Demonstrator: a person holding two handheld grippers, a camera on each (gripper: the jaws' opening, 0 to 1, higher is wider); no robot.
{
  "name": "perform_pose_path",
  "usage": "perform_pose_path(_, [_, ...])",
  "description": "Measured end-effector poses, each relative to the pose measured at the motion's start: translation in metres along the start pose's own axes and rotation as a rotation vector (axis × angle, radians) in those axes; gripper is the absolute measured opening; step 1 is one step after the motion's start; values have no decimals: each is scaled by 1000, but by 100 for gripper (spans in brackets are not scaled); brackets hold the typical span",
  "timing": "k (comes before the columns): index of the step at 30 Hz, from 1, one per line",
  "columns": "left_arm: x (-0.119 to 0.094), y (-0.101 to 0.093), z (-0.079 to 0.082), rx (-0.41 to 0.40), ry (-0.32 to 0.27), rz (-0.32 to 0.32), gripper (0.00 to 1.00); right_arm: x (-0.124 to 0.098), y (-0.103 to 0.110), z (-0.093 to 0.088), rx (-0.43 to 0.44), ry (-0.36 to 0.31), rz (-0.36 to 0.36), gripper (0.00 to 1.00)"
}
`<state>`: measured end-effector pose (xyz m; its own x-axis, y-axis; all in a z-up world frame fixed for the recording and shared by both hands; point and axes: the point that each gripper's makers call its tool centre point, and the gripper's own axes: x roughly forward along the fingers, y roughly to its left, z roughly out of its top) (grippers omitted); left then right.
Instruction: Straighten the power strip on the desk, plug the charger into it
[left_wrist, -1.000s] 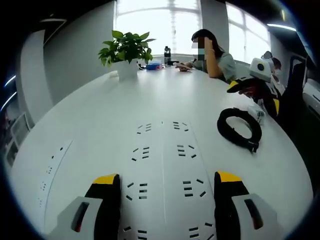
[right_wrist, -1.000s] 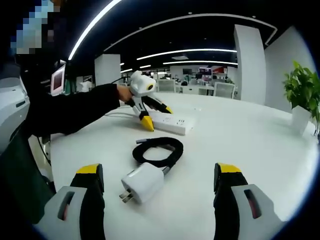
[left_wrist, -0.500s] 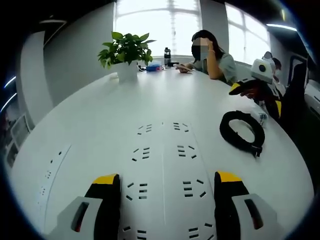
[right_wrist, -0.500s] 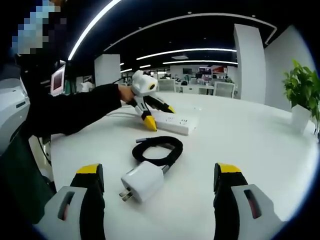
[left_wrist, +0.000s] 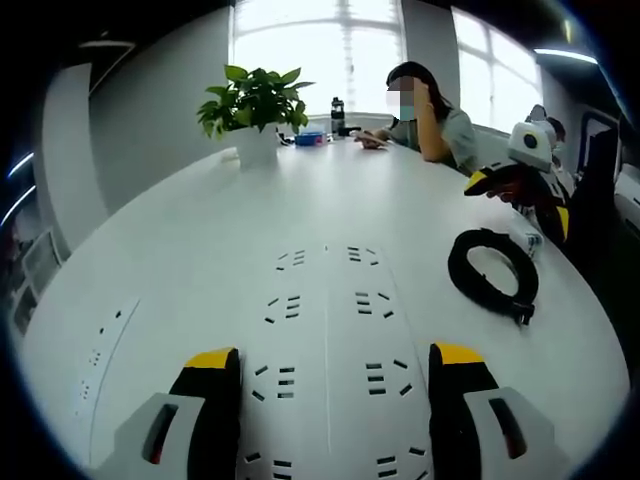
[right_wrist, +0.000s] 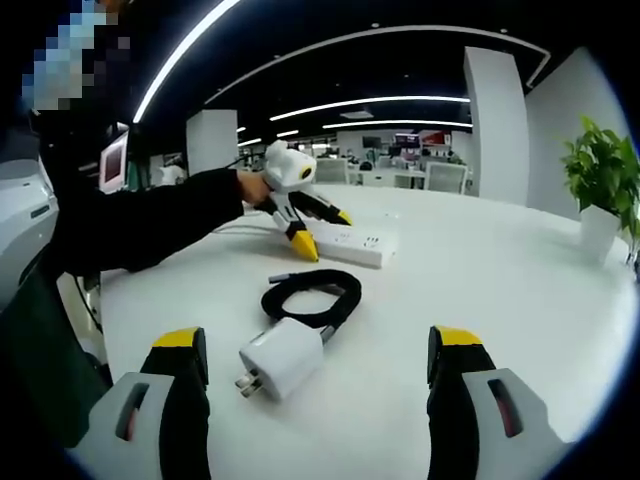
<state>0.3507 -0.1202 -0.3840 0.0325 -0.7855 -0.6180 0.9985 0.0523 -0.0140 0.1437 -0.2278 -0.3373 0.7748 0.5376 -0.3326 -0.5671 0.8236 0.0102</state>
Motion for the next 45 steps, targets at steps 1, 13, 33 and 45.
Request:
perform_pose_path(1, [0,0,0,0,1,-1,78,0,0,0,0,1,-1,92])
perform_pose_path(13, [8,6,6,-1,-2,3,78,-7,-3,-1,1,0,-20,92])
perform_pose_path(33, [16,9,13,1,-4,1,78,-17,-3,-6,8,5,-30,91])
perform_pose_path(45, [17,13,15,-3,-4,1,78,-19,-6,-8,10,3,-37,91])
